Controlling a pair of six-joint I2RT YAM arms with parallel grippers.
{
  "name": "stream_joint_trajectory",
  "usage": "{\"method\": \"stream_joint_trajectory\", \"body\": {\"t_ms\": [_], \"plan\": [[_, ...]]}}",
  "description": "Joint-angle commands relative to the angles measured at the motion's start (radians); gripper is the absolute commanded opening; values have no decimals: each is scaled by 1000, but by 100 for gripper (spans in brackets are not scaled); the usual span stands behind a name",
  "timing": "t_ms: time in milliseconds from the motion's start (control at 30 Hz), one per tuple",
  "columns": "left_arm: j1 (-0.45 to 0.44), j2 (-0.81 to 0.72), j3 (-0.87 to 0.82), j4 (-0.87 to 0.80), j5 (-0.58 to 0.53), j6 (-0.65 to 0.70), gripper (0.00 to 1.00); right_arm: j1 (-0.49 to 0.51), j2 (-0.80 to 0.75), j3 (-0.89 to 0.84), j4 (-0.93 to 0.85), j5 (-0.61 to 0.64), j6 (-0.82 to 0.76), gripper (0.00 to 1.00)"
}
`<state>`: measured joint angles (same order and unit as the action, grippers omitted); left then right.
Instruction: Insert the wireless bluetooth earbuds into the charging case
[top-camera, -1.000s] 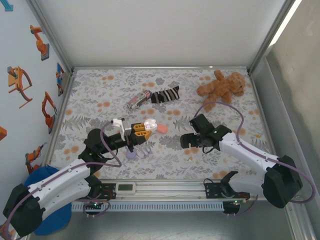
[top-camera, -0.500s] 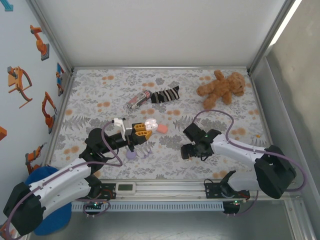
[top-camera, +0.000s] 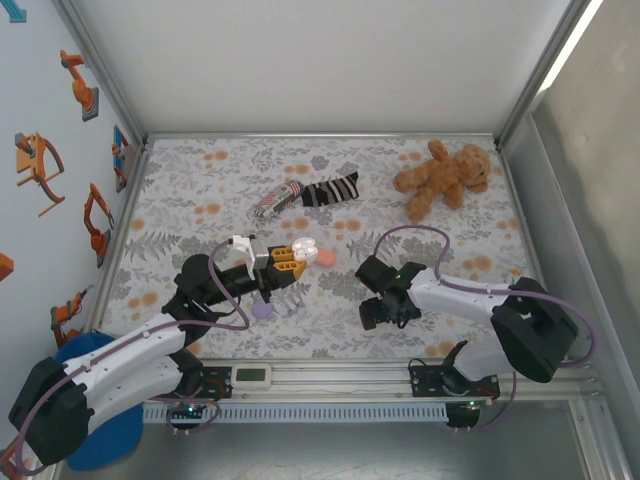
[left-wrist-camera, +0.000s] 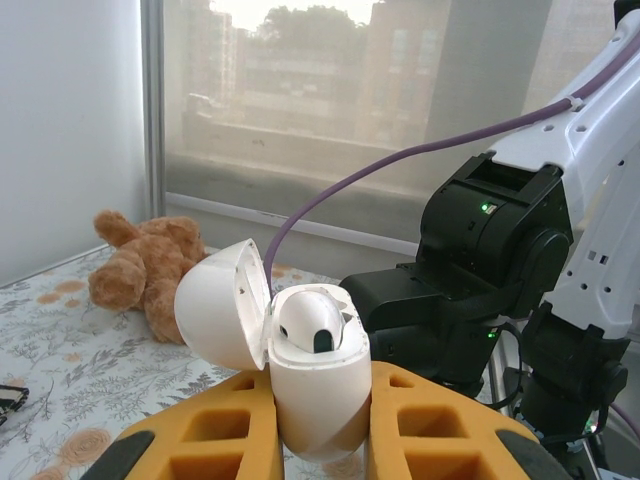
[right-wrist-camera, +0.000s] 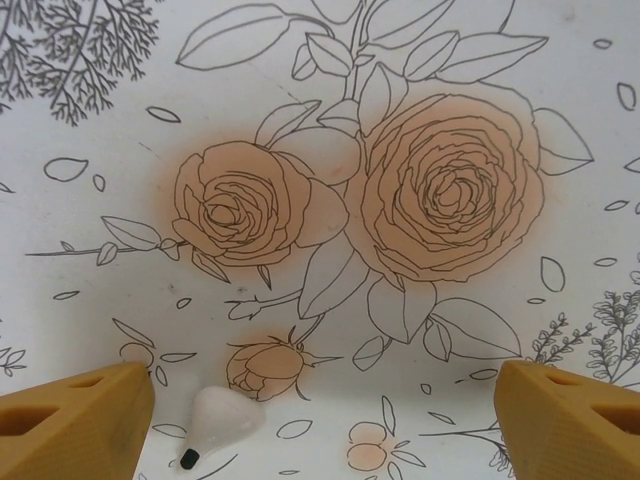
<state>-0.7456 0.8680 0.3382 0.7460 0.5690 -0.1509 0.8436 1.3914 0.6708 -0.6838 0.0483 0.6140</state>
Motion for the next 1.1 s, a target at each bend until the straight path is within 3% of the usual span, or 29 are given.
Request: {"method": "stream_joint_trajectory", "body": {"t_ms": [0, 400, 700, 1067], "plan": [[-5, -4, 24, 39, 15, 17, 0, 16, 16, 18, -50, 33, 23, 87], [-5, 8, 26, 42, 14, 19, 0, 26, -54, -9, -72, 21, 49, 82], [-5, 9, 34, 31, 14, 18, 0, -11, -184, 47, -55, -122, -23, 77], [-5, 8, 39, 20, 14, 16, 0, -104, -127, 25, -23, -261, -67, 55]]}}
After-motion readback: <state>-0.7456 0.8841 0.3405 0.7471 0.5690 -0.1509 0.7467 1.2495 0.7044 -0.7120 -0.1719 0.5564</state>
